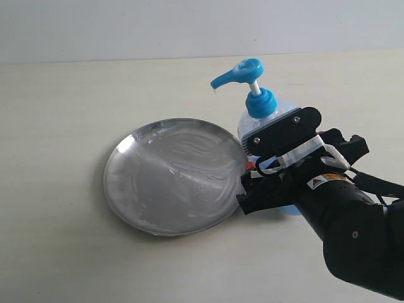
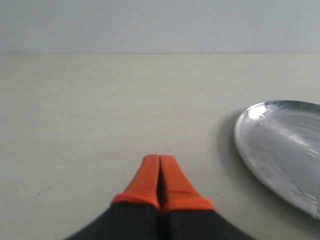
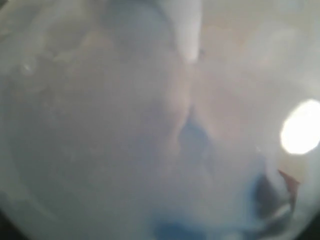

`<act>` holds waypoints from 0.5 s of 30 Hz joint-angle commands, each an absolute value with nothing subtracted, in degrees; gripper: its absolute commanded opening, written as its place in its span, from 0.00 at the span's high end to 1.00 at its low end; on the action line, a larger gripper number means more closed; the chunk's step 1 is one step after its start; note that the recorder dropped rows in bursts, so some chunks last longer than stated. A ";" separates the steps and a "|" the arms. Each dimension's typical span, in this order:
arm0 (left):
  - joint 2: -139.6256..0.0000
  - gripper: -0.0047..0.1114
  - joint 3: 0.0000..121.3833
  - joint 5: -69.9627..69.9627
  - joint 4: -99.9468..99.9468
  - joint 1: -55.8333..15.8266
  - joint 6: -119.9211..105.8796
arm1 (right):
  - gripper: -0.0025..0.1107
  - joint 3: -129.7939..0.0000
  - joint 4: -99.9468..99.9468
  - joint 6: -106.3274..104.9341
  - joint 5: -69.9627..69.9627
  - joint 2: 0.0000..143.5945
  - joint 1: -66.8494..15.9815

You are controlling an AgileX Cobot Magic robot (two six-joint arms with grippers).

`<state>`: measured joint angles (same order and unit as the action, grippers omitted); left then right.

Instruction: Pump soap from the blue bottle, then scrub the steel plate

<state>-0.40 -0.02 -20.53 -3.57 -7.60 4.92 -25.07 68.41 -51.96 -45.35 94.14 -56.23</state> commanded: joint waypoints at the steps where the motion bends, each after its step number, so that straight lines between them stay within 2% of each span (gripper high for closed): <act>1: 0.00 0.96 0.00 -20.18 -3.42 -7.36 4.72 | 0.98 -25.76 66.89 -51.83 -48.05 95.75 -56.35; 15: 0.00 0.96 0.00 -20.18 -3.42 -7.36 4.72 | 0.98 -25.76 65.29 -51.20 -47.69 95.75 -56.35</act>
